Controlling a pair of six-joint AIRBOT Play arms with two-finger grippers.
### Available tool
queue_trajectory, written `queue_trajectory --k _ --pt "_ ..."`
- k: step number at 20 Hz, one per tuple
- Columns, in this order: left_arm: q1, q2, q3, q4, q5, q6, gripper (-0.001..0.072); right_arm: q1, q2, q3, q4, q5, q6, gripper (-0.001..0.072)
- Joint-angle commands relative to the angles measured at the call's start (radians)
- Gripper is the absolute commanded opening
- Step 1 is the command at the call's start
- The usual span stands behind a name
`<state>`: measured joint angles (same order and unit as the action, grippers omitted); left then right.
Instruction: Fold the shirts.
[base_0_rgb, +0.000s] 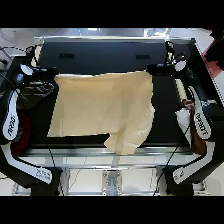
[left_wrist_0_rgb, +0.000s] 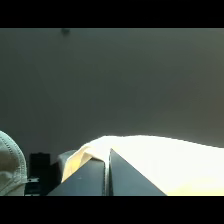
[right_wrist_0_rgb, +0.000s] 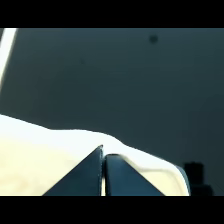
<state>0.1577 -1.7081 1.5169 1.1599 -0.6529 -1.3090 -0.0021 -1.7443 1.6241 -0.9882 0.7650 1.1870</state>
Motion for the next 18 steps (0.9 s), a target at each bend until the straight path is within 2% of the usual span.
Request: queue_trajectory --k 1,4,7,13,18 --pt "-0.008 0.008 0.0 0.11 -0.067 0.0 0.0006 0.014 0.024 0.036 -0.123 0.157 0.007 0.0016" --pt "-0.02 0.029 -0.007 0.23 -0.185 0.0 0.0006 0.035 0.064 0.03 -0.271 0.288 0.079 0.0016" --pt "-0.02 0.048 -0.055 0.27 -0.221 0.0 0.0006 0.052 0.072 -0.036 -0.313 0.392 0.088 0.0016" --pt "-0.02 0.055 -0.13 0.281 -0.257 0.0 0.0006 0.061 0.07 -0.196 -0.327 0.322 0.111 0.0016" --pt "-0.019 0.055 -0.133 0.335 -0.321 0.0 0.0006 0.061 0.058 -0.286 -0.33 0.34 0.114 0.0016"
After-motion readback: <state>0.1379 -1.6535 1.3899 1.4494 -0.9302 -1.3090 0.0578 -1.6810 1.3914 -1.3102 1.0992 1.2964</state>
